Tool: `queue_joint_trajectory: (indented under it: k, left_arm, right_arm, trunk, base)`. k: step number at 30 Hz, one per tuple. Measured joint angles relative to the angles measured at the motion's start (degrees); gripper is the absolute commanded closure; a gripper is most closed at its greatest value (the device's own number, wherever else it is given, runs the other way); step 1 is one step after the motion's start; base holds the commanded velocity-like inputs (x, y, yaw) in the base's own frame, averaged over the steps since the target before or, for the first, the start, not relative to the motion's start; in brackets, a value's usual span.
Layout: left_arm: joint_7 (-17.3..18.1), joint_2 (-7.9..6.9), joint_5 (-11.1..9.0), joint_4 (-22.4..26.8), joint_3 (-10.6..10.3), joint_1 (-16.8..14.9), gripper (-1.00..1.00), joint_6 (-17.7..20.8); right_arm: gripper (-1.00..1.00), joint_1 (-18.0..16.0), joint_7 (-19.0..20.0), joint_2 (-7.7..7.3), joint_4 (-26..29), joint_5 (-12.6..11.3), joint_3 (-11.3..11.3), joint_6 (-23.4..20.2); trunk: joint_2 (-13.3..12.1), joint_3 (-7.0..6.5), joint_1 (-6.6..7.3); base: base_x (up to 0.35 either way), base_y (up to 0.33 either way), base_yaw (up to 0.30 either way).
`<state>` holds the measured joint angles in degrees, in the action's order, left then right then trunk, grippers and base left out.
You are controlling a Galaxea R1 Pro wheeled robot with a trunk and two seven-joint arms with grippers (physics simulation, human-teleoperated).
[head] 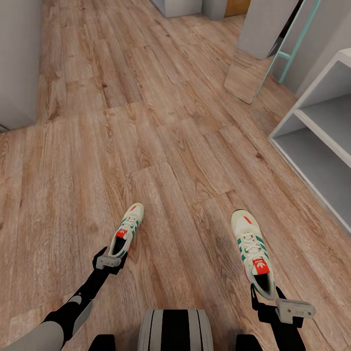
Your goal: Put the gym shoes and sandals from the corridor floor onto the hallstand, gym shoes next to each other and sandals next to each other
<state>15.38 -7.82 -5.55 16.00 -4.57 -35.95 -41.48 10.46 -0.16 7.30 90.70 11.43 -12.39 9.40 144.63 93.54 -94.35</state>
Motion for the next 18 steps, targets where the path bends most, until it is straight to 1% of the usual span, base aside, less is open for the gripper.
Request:
queue_joint_trajectory:
  k: [8,18]
  left_arm:
    - [0.0,0.00,0.0,0.0,0.0,0.0,-1.00,0.0]
    - [0.0,0.00,0.0,0.0,0.0,0.0,-1.00,0.0]
  right_arm:
    - [1.00,0.0,0.0,0.00,0.0,0.0,0.0,0.0]
    - [1.00,0.0,0.0,0.00,0.0,0.0,0.0,0.0]
  trunk:
    - [0.0,0.03,0.00]
    - [0.0,0.48,0.00]
  base:
    - [0.000,0.000,0.000]
    - [0.000,0.000,0.000]
